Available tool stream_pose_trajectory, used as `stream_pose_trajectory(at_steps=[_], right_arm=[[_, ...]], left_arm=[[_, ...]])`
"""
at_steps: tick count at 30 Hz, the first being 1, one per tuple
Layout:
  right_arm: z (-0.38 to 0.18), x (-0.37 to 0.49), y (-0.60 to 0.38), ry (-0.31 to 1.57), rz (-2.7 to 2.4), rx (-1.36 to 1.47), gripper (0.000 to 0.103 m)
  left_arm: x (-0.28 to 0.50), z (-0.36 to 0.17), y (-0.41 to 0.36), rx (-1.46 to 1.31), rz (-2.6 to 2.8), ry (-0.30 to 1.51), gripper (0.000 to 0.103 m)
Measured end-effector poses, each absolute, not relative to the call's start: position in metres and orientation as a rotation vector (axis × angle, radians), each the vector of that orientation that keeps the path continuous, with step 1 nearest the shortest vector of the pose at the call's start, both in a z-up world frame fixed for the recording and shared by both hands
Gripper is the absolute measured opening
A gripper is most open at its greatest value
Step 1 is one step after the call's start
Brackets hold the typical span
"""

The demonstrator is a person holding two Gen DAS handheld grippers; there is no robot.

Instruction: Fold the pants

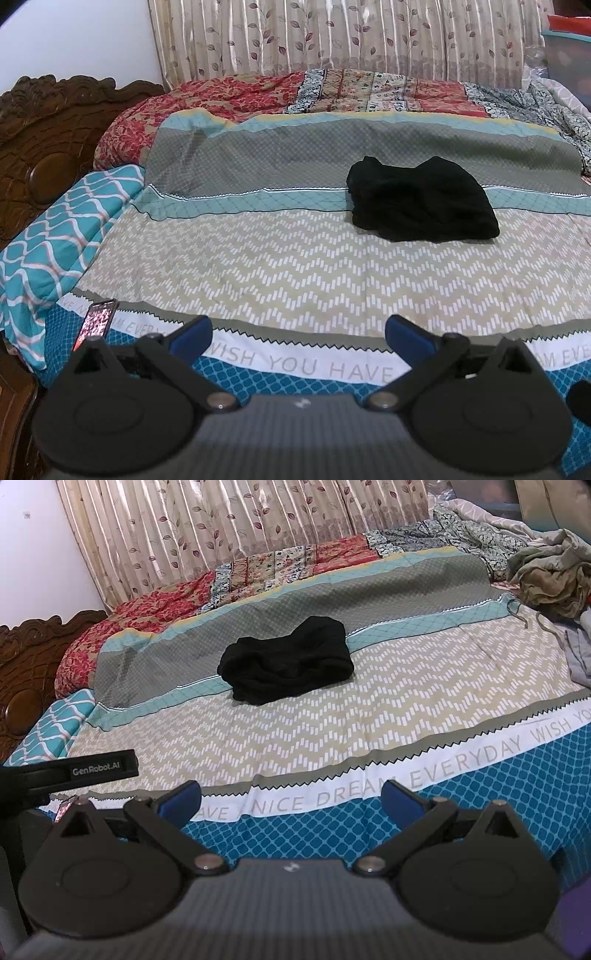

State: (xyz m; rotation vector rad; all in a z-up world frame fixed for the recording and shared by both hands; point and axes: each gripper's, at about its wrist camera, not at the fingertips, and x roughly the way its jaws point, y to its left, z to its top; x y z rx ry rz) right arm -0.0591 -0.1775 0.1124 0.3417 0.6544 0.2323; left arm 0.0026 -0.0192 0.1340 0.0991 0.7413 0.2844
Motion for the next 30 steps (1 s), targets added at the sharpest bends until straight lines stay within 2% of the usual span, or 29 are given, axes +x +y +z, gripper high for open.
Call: stream_pose_trajectory(at_steps=[30], right_arm=[[0.104,-0.059,-0.181,0.691,0.222,0.386,0.103]], left_arm=[[0.003,0.120,-0.013,0.079,0.244,0.827,0.103]])
